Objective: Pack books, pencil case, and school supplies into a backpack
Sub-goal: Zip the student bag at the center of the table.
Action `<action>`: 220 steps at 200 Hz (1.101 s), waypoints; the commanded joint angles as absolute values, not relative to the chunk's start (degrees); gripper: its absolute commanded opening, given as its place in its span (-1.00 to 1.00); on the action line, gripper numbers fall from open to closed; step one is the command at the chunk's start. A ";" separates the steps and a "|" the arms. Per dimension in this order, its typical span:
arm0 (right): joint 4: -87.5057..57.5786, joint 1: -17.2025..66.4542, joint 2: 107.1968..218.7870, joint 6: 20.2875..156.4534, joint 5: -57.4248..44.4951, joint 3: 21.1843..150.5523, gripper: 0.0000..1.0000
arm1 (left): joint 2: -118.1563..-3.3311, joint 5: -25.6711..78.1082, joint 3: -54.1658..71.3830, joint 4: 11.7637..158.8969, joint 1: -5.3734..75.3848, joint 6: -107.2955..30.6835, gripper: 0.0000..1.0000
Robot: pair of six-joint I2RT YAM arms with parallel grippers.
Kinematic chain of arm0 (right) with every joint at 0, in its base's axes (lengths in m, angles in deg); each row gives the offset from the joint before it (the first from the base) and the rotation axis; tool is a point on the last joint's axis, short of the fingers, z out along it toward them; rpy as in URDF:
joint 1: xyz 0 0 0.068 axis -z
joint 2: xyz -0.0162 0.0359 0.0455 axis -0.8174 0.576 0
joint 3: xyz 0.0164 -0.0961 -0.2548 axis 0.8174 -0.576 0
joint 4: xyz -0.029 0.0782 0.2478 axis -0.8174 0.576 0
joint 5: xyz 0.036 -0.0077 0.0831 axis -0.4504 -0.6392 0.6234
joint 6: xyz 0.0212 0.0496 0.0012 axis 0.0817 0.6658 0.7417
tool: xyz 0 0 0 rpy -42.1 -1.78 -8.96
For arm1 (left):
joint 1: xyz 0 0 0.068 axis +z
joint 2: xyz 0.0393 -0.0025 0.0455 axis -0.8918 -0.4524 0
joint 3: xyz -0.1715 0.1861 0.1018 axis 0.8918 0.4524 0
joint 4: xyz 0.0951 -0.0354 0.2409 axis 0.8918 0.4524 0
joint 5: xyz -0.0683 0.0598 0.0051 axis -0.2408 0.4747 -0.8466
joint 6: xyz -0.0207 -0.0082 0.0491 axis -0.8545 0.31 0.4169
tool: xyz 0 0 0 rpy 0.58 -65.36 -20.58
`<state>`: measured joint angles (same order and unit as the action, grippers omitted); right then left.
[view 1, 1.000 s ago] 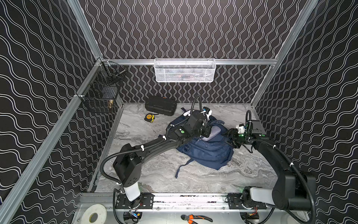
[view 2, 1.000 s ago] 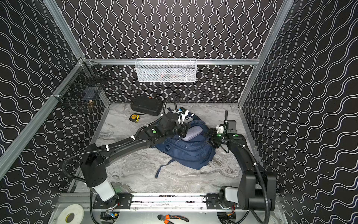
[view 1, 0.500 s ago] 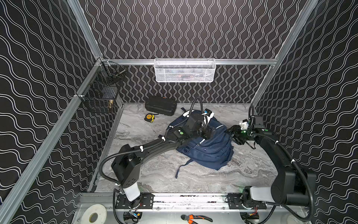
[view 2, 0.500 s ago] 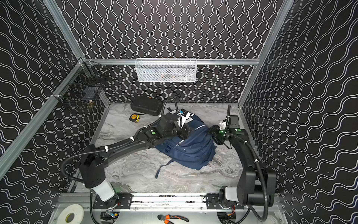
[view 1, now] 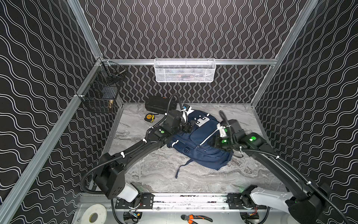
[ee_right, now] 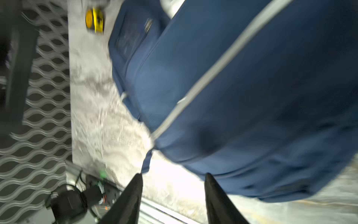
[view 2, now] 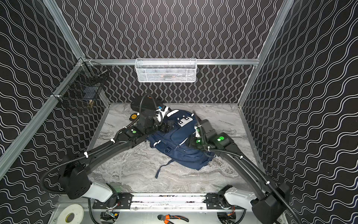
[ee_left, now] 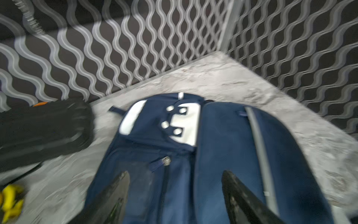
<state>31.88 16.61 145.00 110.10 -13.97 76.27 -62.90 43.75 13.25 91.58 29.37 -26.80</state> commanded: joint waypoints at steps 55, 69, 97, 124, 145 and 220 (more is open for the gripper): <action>30.12 1.54 154.93 128.43 -34.59 79.68 0.01 | -51.28 52.83 19.55 97.80 30.00 -34.12 0.55; 32.16 1.06 156.35 133.61 -36.36 80.03 0.01 | -48.87 52.00 20.95 99.08 30.05 -34.77 0.55; 37.03 -0.68 159.84 142.12 -39.50 82.42 0.00 | -44.24 52.11 23.58 101.81 30.03 -39.35 0.52; 41.61 -2.52 163.79 147.31 -43.85 85.85 -0.02 | -40.12 46.26 26.77 101.76 30.06 -40.62 0.48; 42.61 -2.58 166.77 151.70 -47.69 86.77 -0.08 | -37.27 44.23 29.15 101.68 29.97 -39.65 0.49; 43.43 -2.47 175.05 156.11 -48.79 91.15 -0.14 | -32.99 41.98 32.30 104.35 29.59 -38.76 0.48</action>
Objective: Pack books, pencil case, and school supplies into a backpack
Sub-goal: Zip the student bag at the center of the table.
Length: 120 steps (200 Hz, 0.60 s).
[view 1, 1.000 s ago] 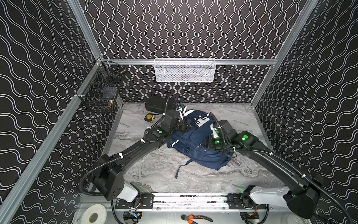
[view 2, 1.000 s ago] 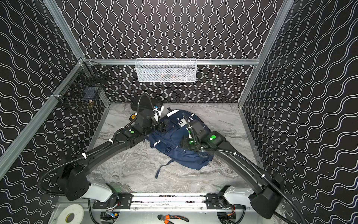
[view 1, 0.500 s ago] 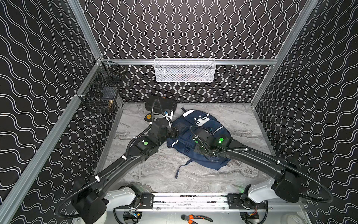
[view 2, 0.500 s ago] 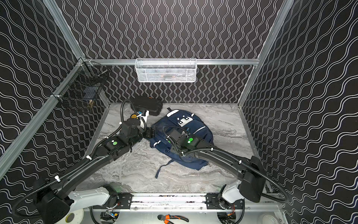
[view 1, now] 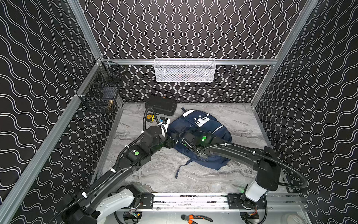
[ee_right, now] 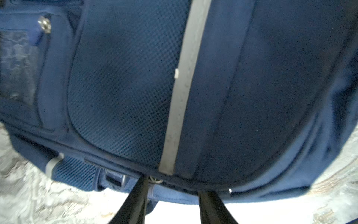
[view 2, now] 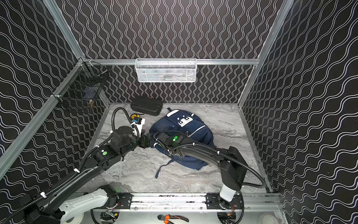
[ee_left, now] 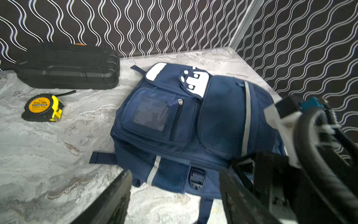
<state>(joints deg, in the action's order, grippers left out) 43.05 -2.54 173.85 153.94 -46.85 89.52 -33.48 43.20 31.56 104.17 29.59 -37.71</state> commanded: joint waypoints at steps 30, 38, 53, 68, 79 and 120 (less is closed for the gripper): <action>39.59 -2.65 174.51 156.95 -45.99 87.61 -0.07 | -32.41 40.47 33.33 104.53 29.58 -38.40 0.46; 39.29 -2.65 174.35 156.90 -45.55 87.21 0.00 | -31.89 40.54 33.49 104.69 29.53 -38.53 0.46; 39.42 -2.82 174.49 156.94 -45.36 87.20 0.02 | -30.89 41.02 34.22 104.59 29.58 -39.08 0.47; 39.72 -3.24 174.71 157.11 -45.77 87.63 0.02 | -30.16 40.93 34.81 104.46 29.53 -39.36 0.47; 39.97 -3.74 174.88 157.14 -46.37 88.31 0.02 | -29.94 40.89 34.71 104.72 29.53 -39.12 0.46; 40.97 -5.29 176.26 155.98 -48.65 91.77 0.29 | -28.62 40.94 34.82 105.34 29.55 -39.10 0.46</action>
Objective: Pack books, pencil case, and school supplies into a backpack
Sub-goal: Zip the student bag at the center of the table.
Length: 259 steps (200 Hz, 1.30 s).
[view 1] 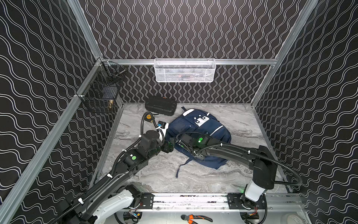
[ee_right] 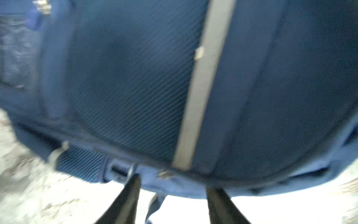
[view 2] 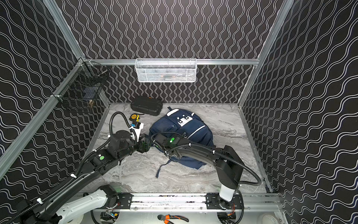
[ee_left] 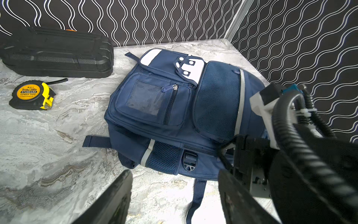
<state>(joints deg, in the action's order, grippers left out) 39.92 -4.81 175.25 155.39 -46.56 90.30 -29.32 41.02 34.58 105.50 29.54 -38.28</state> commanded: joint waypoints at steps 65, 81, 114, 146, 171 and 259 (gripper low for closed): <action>46.15 -4.77 178.80 161.17 -51.99 89.05 0.11 | -26.24 42.97 35.90 106.08 29.54 -39.15 0.47; 44.94 -4.07 178.89 160.27 -50.97 87.86 0.01 | -25.57 43.73 36.40 105.97 29.53 -39.34 0.47; 43.30 -3.63 176.09 158.18 -49.92 85.23 -0.40 | -25.20 44.08 36.69 106.04 29.53 -39.81 0.47; 39.58 -3.62 170.16 152.90 -48.64 81.28 -0.65 | -25.72 44.30 37.09 104.95 29.53 -39.92 0.47; 34.33 -3.54 165.17 146.18 -46.07 77.81 -0.83 | -26.61 44.47 37.28 104.04 29.53 -39.52 0.47; 27.29 -3.53 154.21 120.74 -39.05 72.89 -1.00 | -29.79 28.96 44.14 86.02 29.58 -13.39 0.50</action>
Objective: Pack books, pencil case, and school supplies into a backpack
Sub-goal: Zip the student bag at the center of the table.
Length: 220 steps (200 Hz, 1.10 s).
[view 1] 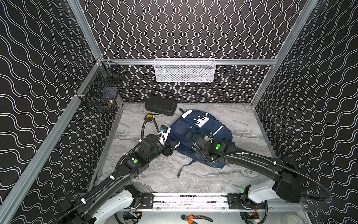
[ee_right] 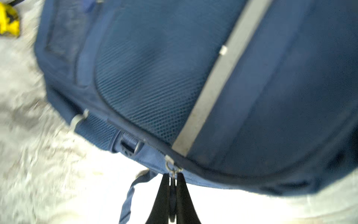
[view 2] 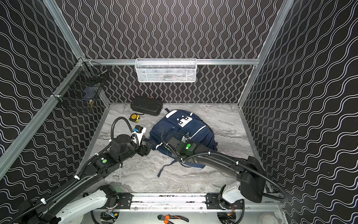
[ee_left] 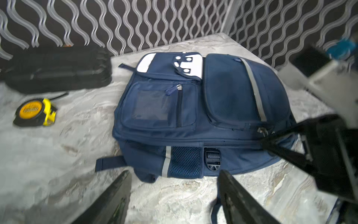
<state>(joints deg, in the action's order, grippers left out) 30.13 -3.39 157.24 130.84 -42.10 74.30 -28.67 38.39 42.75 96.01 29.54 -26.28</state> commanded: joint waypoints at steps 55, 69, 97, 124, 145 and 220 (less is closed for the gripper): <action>20.53 -3.51 142.07 107.30 -34.72 64.25 -1.00 | -36.90 11.31 45.27 75.43 29.53 -2.45 0.49; 19.96 -3.47 140.28 104.20 -33.67 63.40 -1.00 | -39.66 8.89 43.77 75.76 29.05 -0.90 0.43; 18.81 -3.44 139.03 99.63 -30.03 63.39 -1.00 | -43.96 6.29 40.71 77.59 26.23 2.05 0.41; 19.34 -3.43 140.35 98.22 -26.54 65.35 -1.00 | -46.78 7.93 40.27 78.44 20.97 7.60 0.46; 18.93 -3.44 141.00 97.48 -23.97 66.14 -1.00 | -49.66 10.02 38.43 80.34 19.00 10.69 0.46; 15.97 -3.27 140.22 94.29 -21.53 67.83 -1.00 | -59.07 10.04 34.16 82.86 18.98 17.71 0.04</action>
<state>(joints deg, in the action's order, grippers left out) 23.33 -3.19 140.63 96.68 -24.66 66.94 -57.58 9.04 34.95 81.02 19.12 13.46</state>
